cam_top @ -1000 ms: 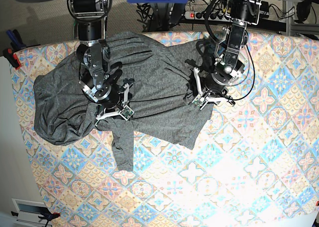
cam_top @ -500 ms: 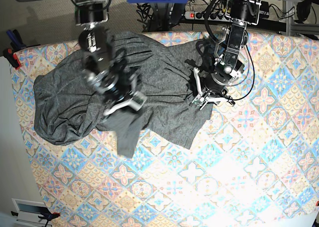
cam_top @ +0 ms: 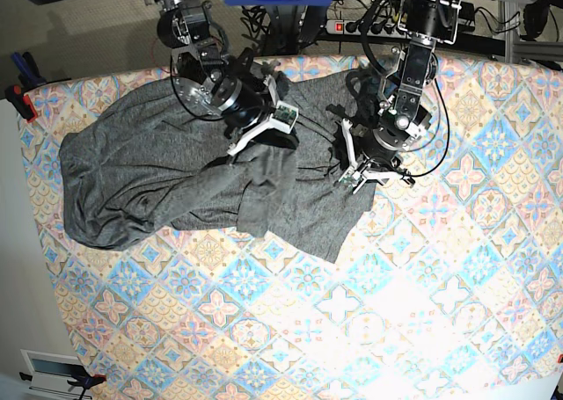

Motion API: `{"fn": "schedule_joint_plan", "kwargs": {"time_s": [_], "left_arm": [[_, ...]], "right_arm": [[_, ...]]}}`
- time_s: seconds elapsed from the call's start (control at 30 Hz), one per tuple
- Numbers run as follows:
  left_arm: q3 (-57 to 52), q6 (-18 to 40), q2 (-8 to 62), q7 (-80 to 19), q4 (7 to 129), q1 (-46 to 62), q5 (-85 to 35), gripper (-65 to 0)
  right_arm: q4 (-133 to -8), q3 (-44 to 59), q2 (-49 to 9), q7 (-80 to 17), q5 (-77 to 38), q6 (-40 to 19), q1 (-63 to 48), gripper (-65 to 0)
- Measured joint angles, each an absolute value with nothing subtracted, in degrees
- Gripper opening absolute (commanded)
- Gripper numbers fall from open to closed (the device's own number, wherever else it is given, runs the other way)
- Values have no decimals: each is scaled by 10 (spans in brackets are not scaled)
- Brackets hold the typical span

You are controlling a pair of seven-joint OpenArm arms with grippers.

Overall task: Layout the t-shirt on the table in an organized manner, then fold the t-shirt properly
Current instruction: 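Pull the shirt fabric with both grippers toward the robot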

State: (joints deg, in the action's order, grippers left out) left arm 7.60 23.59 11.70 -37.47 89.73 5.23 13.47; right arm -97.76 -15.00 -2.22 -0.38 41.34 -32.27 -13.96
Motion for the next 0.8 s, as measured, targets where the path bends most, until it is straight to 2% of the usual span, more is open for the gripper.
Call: {"fn": "schedule_joint_plan", "kwargs": {"time_s": [0.07,0.27,0.4,0.57,0.67,0.8], "left_arm": [[76,236,117,-375,897,52,135,-442],[76,236,117,-375,897,52,135,-442],[76,236,117,-387,910,53,136,-442],[76,249,115,-458,995,77,164,-442],[76,254,104,-452,1044,70,164,-441],[75,335,77,-440,1081,33,163,-441]], "right_arm": [[-975,-146,-22,-7,414,-323,-136,-622],[-978,-107,-22,-12,414,-319,-138,-432],[-994,-110,-22,-11,416,-324,-140,-350],[-1039,-110,-21,-5,412,-321,-136,-315],[-1039,-94,-21,-6,412,-324,-138,-314],[-1037,-65,-22,-9,414,-322,-138,-314]]}}
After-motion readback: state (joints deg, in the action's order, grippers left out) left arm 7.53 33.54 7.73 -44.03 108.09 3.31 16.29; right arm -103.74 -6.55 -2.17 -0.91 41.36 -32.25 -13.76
